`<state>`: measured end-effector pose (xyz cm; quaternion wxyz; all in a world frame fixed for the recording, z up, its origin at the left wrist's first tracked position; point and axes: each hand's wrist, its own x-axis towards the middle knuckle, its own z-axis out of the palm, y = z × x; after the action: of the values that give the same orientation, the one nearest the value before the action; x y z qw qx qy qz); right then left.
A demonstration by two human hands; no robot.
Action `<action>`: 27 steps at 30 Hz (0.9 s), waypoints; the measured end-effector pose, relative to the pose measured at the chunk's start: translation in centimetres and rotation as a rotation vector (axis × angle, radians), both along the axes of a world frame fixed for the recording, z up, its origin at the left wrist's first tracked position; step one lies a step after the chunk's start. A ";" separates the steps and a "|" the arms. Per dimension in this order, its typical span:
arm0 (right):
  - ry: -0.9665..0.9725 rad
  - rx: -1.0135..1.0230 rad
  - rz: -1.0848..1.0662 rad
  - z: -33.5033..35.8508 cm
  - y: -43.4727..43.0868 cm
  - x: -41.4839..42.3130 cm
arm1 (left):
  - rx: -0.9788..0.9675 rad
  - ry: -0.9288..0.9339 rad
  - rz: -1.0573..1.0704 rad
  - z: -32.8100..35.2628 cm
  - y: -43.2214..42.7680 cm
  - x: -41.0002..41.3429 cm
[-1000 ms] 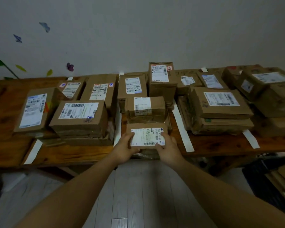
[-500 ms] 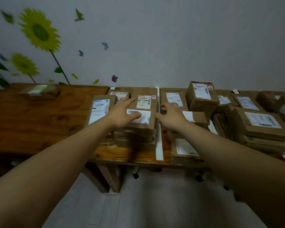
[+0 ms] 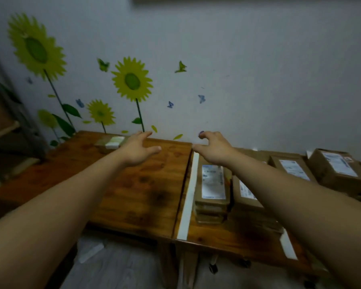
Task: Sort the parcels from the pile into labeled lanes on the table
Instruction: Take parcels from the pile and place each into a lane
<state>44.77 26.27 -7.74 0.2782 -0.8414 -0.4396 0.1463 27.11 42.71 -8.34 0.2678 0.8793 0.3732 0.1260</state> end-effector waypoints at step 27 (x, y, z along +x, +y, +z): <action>0.165 -0.211 0.037 -10.7 46.9 -4.0 | -0.235 0.185 0.246 -9.4 45.1 -6.4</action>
<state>40.79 73.14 -18.47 0.2209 -0.8427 -0.4130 0.2656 20.75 87.80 -17.76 0.3158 0.7975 0.5130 0.0319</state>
